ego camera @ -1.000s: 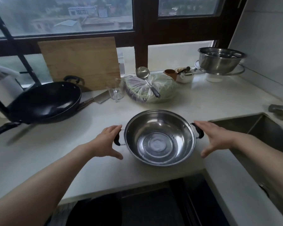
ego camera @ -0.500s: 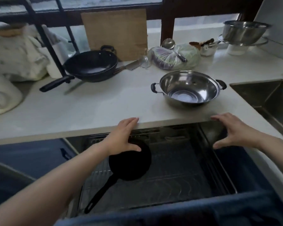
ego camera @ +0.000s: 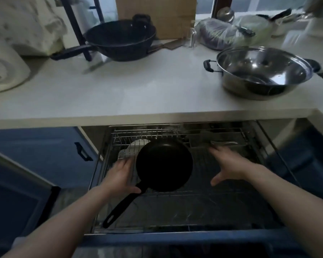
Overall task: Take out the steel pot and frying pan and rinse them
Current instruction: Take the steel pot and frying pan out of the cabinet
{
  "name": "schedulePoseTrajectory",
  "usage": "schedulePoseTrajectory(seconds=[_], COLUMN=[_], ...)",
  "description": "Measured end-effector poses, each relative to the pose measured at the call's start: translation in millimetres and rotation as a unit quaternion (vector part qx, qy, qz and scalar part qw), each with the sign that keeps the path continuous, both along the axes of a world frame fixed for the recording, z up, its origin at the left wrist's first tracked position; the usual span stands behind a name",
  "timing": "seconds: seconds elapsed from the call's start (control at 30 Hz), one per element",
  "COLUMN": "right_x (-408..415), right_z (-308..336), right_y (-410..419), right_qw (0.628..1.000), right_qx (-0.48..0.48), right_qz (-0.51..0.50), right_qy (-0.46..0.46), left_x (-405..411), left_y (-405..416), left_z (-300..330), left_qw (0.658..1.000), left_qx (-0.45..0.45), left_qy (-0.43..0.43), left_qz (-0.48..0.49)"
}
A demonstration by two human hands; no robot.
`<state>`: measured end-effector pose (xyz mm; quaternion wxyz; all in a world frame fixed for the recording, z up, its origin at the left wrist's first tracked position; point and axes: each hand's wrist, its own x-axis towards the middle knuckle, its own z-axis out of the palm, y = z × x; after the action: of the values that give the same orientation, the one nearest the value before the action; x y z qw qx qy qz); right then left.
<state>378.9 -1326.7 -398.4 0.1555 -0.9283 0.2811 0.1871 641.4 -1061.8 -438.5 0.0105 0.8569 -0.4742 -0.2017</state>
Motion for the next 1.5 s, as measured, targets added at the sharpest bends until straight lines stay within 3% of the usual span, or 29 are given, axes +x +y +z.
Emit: schedulePoseTrajectory(seconds=[0.2, 0.53, 1.0, 1.23, 1.5], right_x=[34.4, 61.2, 81.3, 81.4, 77.8], right_z=[-51.0, -125.5, -168.1, -164.8, -167.2], right_y=[-15.4, -44.8, -50.4, -46.3, -43.6], right_qw=[0.997, 0.998, 0.971, 0.955, 0.945], right_qx=[0.019, 0.066, 0.199, 0.26, 0.283], right_qz=[-0.028, 0.007, 0.033, 0.026, 0.014], right_qy=[0.076, -0.008, -0.126, -0.14, -0.165], left_x=[12.6, 28.2, 22.3, 23.7, 26.7], left_y=[-23.9, -56.2, -50.6, -47.5, -44.5], left_z=[-44.0, -78.1, -103.9, -109.3, -108.3], left_qw=[1.0, 0.99, 0.979, 0.962, 0.947], left_qx=[0.015, 0.132, -0.036, -0.03, -0.112], left_qy=[0.009, 0.054, 0.183, 0.239, 0.281], left_qz=[0.017, 0.022, 0.083, 0.127, 0.112])
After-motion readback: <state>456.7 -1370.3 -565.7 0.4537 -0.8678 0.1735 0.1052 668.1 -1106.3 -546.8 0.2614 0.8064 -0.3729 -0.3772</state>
